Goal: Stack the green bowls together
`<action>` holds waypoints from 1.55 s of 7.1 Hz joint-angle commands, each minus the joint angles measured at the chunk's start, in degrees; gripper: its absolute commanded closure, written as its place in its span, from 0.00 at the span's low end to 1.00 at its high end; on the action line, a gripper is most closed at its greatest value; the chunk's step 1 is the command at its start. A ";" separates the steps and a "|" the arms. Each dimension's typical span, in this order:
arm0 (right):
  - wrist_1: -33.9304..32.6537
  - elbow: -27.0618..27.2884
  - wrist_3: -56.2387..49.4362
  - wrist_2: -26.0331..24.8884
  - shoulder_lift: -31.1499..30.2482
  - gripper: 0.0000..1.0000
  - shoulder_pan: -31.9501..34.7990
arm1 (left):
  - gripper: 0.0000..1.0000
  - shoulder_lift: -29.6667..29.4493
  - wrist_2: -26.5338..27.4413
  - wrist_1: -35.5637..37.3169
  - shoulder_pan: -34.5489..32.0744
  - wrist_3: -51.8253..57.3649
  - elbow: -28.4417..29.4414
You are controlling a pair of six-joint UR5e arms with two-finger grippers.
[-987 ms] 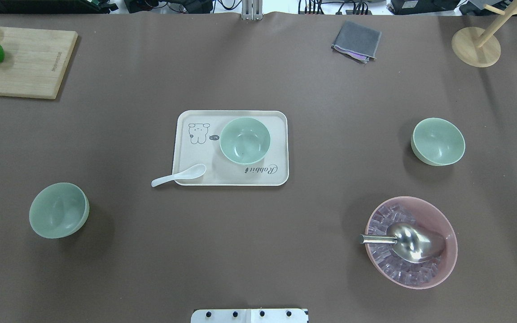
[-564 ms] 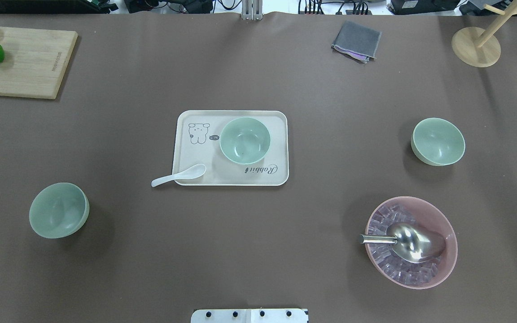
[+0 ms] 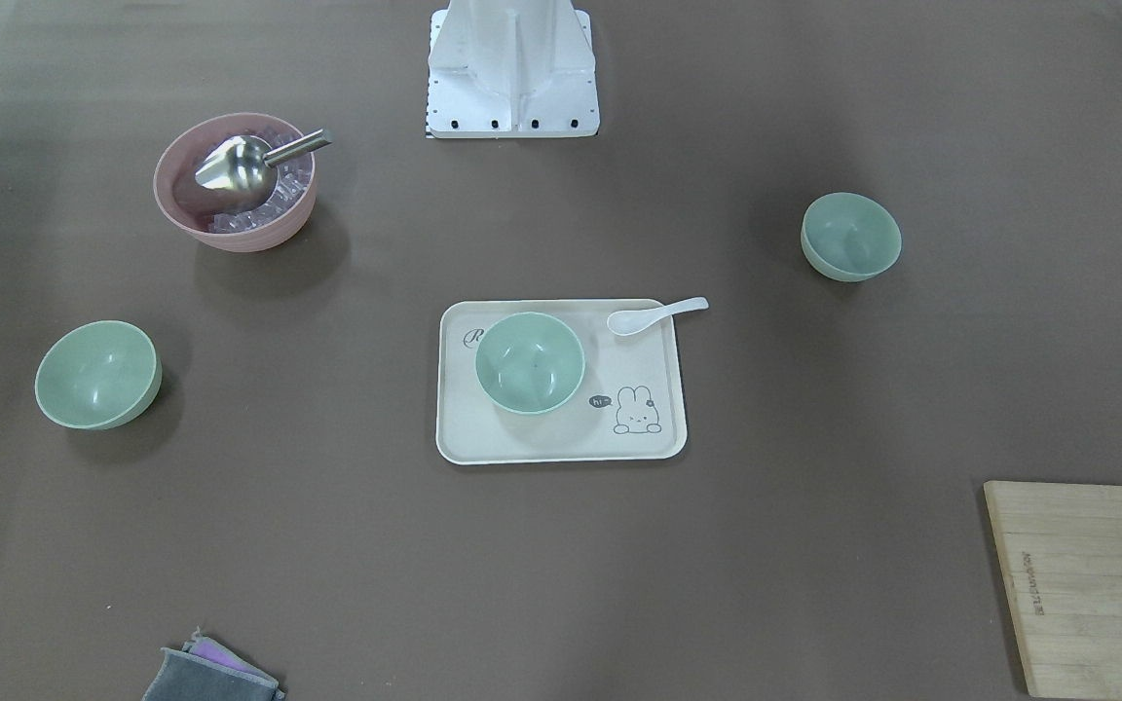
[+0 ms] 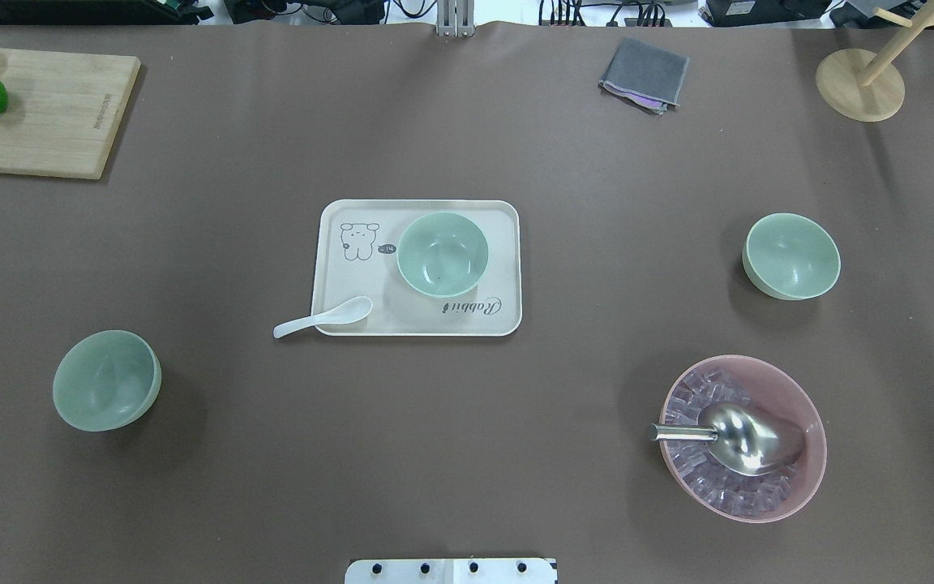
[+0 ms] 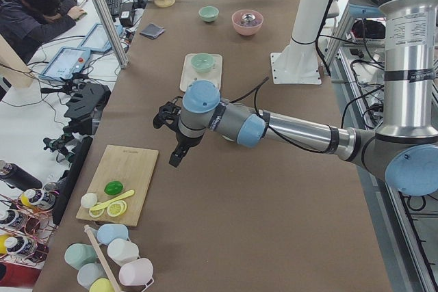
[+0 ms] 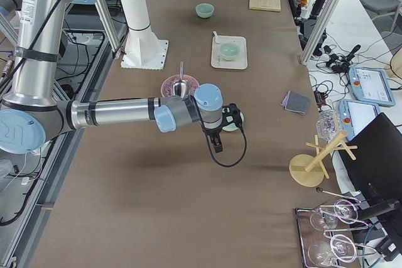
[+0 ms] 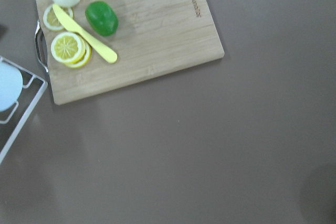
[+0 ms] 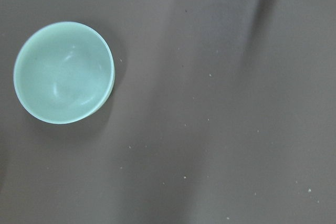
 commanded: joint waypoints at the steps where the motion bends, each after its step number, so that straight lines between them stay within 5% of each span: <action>1: 3.15 0.10 0.90 0.25 4.20 0.00 0.00 | 0.01 1.27 0.01 -9.37 0.09 0.40 3.45; 3: 3.32 0.10 5.01 -0.36 4.84 0.00 -1.74 | 0.01 2.07 -2.77 -13.02 0.87 -8.75 4.80; 4: 3.41 0.27 12.25 -1.93 4.85 0.00 -3.67 | 0.01 2.16 -8.54 -13.02 3.40 -16.05 4.80; 6: 3.32 0.89 24.22 -12.72 4.85 0.00 -11.40 | 0.01 5.66 -9.66 -16.42 10.25 -23.74 4.45; 11: 3.41 1.68 33.33 -16.71 3.97 0.00 -16.52 | 0.02 11.39 8.85 -37.35 36.07 -52.82 4.54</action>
